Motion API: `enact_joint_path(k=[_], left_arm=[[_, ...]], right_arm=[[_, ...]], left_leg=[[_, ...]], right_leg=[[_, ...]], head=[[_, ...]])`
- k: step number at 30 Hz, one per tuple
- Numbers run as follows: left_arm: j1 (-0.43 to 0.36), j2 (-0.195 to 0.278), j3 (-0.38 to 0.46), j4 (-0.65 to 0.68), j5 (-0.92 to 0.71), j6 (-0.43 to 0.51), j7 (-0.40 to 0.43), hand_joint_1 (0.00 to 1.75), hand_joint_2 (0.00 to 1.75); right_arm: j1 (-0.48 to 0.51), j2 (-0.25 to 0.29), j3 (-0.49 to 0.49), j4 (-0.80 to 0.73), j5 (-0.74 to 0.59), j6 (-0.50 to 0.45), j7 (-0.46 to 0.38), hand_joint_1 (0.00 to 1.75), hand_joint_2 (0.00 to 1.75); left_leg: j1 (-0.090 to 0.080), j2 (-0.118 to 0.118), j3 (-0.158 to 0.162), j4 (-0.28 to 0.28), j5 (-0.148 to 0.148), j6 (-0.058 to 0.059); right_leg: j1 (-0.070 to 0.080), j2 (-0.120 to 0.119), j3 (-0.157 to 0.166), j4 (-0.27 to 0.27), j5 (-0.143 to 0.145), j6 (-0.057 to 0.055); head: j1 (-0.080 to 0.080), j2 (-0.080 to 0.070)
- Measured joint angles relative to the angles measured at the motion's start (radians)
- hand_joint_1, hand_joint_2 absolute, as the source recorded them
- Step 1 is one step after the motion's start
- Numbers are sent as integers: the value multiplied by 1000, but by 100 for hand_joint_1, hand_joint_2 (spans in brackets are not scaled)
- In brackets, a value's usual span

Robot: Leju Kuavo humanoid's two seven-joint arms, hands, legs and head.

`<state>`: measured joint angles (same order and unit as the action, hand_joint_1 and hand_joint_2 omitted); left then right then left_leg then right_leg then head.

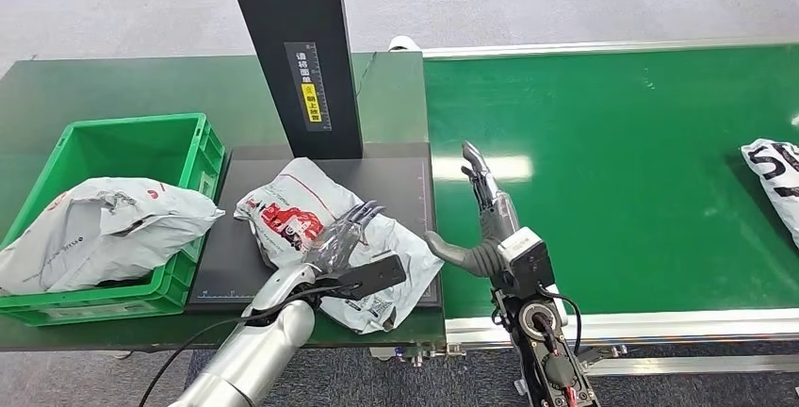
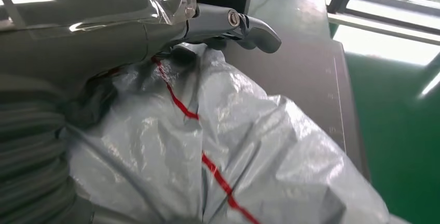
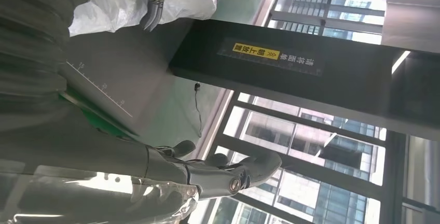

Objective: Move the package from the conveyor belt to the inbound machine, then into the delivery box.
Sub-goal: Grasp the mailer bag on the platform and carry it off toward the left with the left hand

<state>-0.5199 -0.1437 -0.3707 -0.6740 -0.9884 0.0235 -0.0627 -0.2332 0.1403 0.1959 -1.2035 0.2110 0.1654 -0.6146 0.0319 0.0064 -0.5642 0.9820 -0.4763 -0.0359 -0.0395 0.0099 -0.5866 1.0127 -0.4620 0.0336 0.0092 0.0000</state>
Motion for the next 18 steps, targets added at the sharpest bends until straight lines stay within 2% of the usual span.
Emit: enact_joint_path(k=[8, 18], left_arm=[[-2, -7, 18, 22, 3, 7, -34, 175, 175], [16, -11, 77, -7, 109, 41, -118, 175, 175]], right_arm=[[27, 1, -12, -30, 18, -9, 18, 0, 175], [47, 1, -25, -58, 20, -9, 28, 0, 175]], left_leg=[[0, 0, 5, 0, 0, 0], [0, 0, 2, 0, 0, 0]], right_leg=[[0, 0, 4, 0, 0, 0], [0, 0, 2, 0, 0, 0]], head=[[0, 0], [0, 0]])
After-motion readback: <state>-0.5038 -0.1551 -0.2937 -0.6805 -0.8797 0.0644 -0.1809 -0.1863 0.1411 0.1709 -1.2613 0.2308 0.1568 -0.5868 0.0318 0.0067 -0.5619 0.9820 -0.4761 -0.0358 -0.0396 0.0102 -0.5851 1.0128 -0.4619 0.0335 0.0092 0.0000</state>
